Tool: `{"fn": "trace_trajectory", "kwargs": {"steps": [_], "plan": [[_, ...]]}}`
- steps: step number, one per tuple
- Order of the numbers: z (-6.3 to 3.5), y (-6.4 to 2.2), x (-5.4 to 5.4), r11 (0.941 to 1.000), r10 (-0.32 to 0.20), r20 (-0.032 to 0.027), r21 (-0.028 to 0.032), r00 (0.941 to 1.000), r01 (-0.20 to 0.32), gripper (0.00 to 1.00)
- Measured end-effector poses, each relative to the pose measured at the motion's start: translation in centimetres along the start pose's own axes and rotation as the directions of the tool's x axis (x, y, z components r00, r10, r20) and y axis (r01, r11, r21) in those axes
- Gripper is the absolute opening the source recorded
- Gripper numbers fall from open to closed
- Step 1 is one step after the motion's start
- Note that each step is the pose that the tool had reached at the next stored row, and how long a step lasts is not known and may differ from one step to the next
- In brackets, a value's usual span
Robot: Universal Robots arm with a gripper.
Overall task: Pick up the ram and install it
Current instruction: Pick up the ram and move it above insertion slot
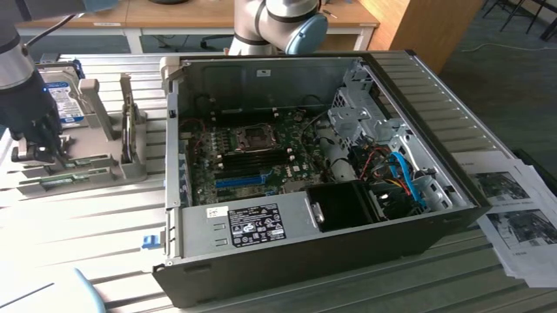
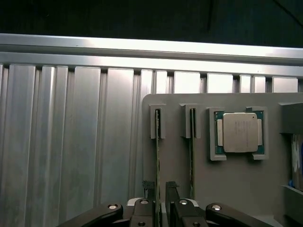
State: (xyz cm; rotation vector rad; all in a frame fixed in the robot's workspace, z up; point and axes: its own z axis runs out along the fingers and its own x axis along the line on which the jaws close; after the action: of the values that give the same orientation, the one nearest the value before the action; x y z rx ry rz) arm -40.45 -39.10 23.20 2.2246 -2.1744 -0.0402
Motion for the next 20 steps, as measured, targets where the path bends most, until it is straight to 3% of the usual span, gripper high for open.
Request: {"fn": "trace_trajectory", "kwargs": {"steps": [9, 20], "plan": [[0.34, -0.02, 0.0, 1.0, 0.0, -0.0001, -0.0001, 1.0, 0.0, 0.23], [0.31, -0.75, 0.19, 1.0, 0.0, 0.0004, -0.0001, 1.0, 0.0, 0.23]]}}
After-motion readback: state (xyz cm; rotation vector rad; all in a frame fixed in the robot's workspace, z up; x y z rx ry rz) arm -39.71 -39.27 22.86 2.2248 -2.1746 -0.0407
